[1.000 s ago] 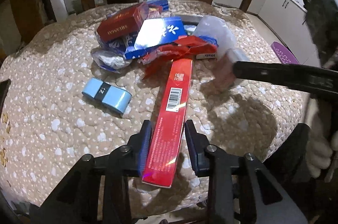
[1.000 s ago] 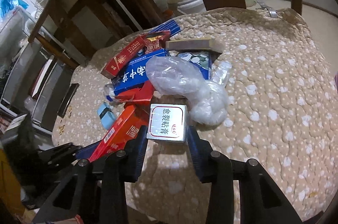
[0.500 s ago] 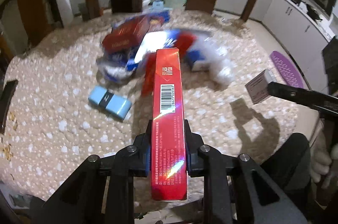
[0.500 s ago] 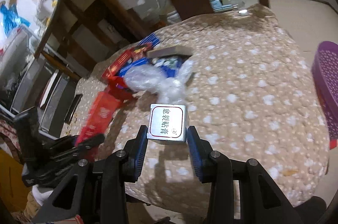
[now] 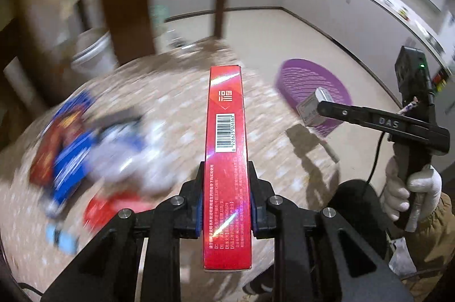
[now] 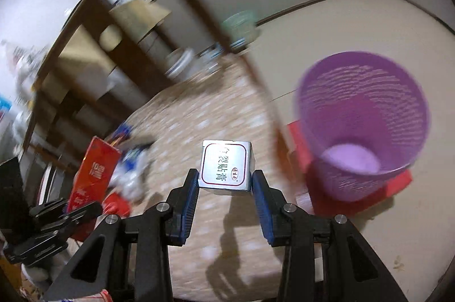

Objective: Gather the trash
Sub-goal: 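Carry both boxes to the purple basket and open both tools to drop them, then move both open tools back over the trash on the quilt, then grasp the red cigarette pack with the left tool while the right tool grasps the red plastic bag, then carry the red pack and red bag to the purple basket and release both, then move both open tools back over the remaining trash, then grasp the light blue box with the left tool while the right tool grasps the clear plastic bag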

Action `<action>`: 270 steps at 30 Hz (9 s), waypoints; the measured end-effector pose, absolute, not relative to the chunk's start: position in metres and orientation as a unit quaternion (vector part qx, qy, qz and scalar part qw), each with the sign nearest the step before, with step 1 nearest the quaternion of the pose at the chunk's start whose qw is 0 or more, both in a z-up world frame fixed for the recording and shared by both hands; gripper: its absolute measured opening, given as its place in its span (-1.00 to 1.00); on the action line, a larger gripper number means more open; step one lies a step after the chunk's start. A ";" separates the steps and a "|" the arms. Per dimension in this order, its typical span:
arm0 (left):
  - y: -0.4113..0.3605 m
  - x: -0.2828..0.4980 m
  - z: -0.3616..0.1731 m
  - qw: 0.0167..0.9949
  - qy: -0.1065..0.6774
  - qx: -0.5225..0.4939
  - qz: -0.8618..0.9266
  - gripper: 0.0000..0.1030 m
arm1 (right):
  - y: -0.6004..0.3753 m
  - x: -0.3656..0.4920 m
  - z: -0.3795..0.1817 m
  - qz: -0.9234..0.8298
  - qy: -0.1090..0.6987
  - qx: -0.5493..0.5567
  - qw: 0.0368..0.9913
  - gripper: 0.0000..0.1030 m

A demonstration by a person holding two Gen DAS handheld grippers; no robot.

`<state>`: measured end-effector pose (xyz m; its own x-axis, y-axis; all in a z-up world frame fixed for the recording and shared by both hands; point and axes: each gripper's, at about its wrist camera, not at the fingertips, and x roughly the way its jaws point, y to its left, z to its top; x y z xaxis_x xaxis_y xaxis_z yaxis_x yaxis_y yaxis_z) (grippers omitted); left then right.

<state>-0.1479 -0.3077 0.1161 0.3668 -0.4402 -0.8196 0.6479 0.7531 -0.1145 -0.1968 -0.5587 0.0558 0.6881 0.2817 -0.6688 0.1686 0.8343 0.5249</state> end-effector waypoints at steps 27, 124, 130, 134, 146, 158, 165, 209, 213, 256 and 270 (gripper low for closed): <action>-0.513 -0.106 0.073 0.783 0.452 0.158 -0.396 0.35 | -0.703 -0.206 0.022 -0.114 0.361 0.348 0.858 0.04; -0.023 -0.178 0.093 0.898 0.426 -0.084 -0.076 0.08 | -0.282 -0.143 0.076 0.217 0.444 0.011 0.869 -0.73; -0.068 -0.173 0.111 0.896 0.427 -0.050 -0.112 0.08 | -0.354 -0.155 0.094 0.161 0.412 0.059 0.895 -0.72; -0.110 -0.162 0.120 0.892 0.429 -0.026 -0.142 0.08 | -0.412 -0.153 0.089 0.112 0.392 0.104 0.907 -0.72; -0.281 -0.112 0.136 0.860 0.436 0.025 -0.266 0.08 | -0.587 -0.150 0.059 -0.027 0.315 0.247 0.916 -0.72; -0.443 -0.078 0.115 0.807 0.462 0.059 -0.364 0.08 | -0.680 -0.182 0.025 -0.108 0.299 0.349 0.882 -0.72; -0.512 -0.066 0.093 0.774 0.481 0.067 -0.406 0.08 | -0.700 -0.190 0.017 -0.131 0.300 0.369 0.870 -0.67; -0.213 -0.156 0.021 0.824 0.541 0.054 -0.158 0.55 | -0.430 -0.095 0.033 0.002 0.417 0.080 0.905 0.07; -0.204 -0.154 0.018 0.822 0.543 0.025 -0.170 0.61 | -0.421 -0.087 0.020 0.012 0.444 0.076 0.893 0.11; -0.102 -0.137 0.062 0.857 0.501 -0.065 -0.103 -0.49 | -0.331 -0.091 0.036 0.186 0.420 0.074 0.885 0.55; -0.122 -0.141 0.082 0.869 0.479 -0.028 -0.123 -0.49 | -0.321 -0.118 0.053 0.255 0.402 0.091 0.874 -0.63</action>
